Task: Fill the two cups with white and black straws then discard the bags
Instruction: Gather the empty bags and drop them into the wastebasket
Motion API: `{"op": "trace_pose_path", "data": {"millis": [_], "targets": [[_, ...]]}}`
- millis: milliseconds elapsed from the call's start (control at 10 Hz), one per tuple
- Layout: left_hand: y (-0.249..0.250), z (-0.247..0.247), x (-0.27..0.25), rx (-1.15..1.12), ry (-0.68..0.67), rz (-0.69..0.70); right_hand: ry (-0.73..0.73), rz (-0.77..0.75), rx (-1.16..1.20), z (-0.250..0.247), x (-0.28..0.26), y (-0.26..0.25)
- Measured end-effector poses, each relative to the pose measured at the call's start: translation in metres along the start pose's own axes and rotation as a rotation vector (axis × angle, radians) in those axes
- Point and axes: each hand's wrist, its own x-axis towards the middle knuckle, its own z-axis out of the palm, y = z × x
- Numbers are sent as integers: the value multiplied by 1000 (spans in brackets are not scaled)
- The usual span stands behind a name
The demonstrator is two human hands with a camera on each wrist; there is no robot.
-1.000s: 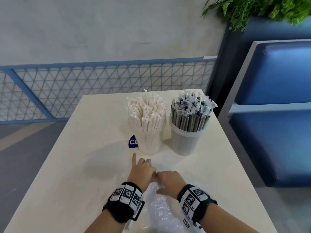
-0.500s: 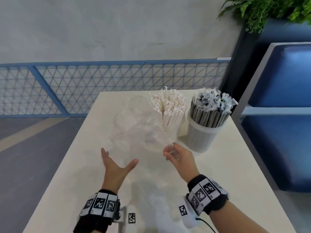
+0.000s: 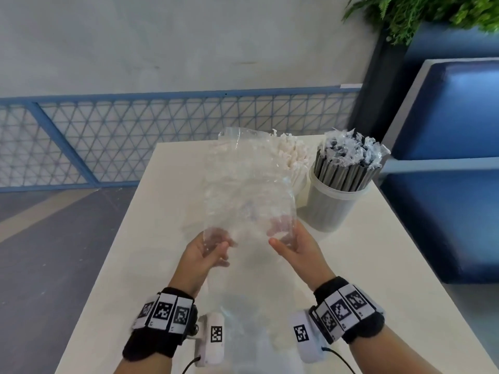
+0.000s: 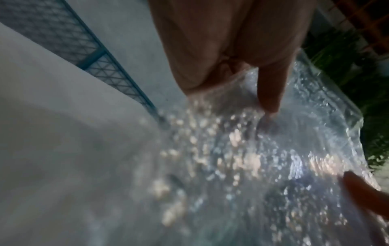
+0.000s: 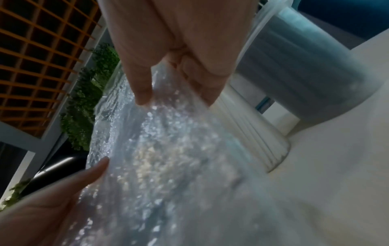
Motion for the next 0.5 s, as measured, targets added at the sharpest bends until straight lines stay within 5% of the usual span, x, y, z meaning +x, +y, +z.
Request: {"op": "trace_pose_path", "data": {"millis": [300, 500], "targets": [[11, 18, 22, -65, -250, -59, 176, 65, 149, -20, -10, -11], [17, 35, 28, -294, -332, -342, 302, 281, 321, -40, -24, -16]]}}
